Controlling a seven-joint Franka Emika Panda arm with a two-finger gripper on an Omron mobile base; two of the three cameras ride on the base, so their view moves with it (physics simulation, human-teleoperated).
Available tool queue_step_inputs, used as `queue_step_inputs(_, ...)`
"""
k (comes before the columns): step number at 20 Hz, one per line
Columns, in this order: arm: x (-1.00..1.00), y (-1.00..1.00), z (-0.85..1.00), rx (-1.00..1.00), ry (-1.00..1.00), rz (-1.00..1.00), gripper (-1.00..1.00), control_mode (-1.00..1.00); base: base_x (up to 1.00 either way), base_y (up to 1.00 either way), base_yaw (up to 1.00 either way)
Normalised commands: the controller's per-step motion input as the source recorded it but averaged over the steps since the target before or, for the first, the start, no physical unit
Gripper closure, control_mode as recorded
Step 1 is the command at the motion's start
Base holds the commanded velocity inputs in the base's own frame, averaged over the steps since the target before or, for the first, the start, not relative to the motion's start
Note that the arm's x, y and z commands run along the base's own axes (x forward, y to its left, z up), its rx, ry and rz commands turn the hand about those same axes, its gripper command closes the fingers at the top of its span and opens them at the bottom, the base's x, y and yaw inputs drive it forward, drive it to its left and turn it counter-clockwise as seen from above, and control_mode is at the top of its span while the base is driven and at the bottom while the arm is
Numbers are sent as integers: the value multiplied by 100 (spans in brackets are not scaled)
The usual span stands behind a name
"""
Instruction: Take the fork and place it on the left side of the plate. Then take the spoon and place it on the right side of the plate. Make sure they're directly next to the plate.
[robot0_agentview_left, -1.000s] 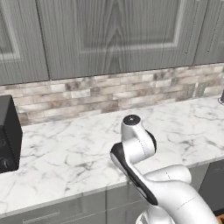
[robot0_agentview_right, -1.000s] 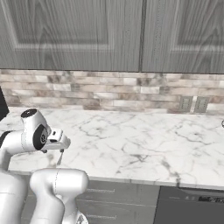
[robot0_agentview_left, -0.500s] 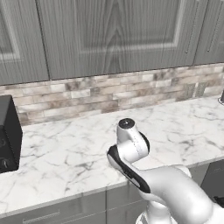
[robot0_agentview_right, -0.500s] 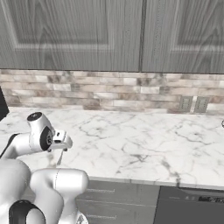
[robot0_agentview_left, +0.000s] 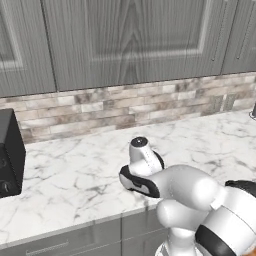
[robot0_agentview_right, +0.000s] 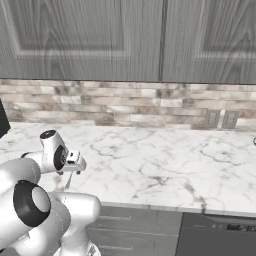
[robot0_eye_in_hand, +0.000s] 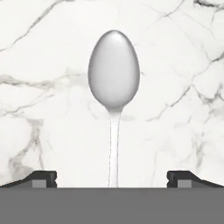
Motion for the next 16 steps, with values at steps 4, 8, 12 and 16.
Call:
queue_step_inputs(4,19,0,-31,0,0,0,-100,-100,0,0,0)
queue_step_inputs(8,17,0,-33,0,0,0,-100,-100,0,0,0)
queue_step_inputs(12,5,0,-43,0,0,0,100,-100,0,0,0)
queue_step_inputs(16,-2,0,-35,0,-7,0,100,-100,0,0,0)
